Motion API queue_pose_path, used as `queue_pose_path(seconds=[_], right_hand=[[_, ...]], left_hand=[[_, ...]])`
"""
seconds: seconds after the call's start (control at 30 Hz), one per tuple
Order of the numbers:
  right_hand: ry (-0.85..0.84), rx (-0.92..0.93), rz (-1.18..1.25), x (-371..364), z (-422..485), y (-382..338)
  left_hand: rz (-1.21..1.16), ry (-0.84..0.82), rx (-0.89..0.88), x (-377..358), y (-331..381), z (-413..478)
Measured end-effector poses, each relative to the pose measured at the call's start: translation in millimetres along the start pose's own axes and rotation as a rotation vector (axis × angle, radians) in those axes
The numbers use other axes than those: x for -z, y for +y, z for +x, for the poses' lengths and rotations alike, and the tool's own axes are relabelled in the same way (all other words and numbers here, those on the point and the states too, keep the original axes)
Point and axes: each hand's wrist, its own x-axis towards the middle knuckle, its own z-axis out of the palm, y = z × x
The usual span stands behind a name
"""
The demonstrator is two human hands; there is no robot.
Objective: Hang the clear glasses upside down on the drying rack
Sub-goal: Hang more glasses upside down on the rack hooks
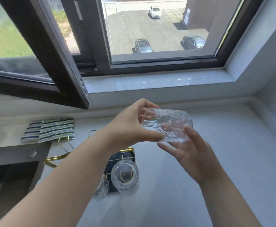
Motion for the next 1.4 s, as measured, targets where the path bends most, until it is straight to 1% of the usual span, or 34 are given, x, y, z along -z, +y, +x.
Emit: queue_pose_path(seconds=[0.07, 0.17, 0.23, 0.27, 0.37, 0.47, 0.53, 0.63, 0.77, 0.87, 1.07, 1.23, 1.4], right_hand=[[-0.044, 0.024, 0.015, -23, 1, -3], [-0.024, 0.073, -0.152, -53, 6, -1], [0.014, 0.115, -0.344, -76, 15, -2], [0.006, 0.148, -0.469, -90, 21, -3], [-0.111, 0.244, -0.780, -132, 42, -7], [-0.185, 0.298, -0.993, -164, 66, -6], [-0.240, 0.284, -1.117, -178, 82, -2], [-0.323, 0.225, -1.271, -184, 101, 11], [-0.388, 0.135, -1.459, -170, 118, 33], [-0.410, 0.088, -1.543, -155, 128, 48], [-0.479, -0.030, -1.680, -143, 145, 70], [-0.564, -0.094, -1.765, -135, 155, 78], [-0.604, -0.077, -1.813, -131, 160, 81]], left_hand=[[-0.004, 0.046, -0.016, 10, -6, -22], [0.167, 0.113, -0.057, 29, -14, -51], [0.277, 0.160, -0.093, 45, -18, -66], [0.318, 0.194, -0.107, 53, -20, -72], [0.414, 0.326, -0.167, 77, -24, -83], [0.366, 0.453, -0.177, 100, -31, -89], [0.341, 0.496, -0.143, 109, -38, -89], [0.395, 0.479, -0.073, 114, -56, -82], [0.404, 0.436, 0.088, 112, -84, -67], [0.390, 0.366, 0.171, 107, -99, -56], [0.543, 0.249, 0.310, 107, -118, -36], [0.592, 0.165, 0.363, 105, -127, -25], [0.593, 0.140, 0.383, 106, -131, -23]])
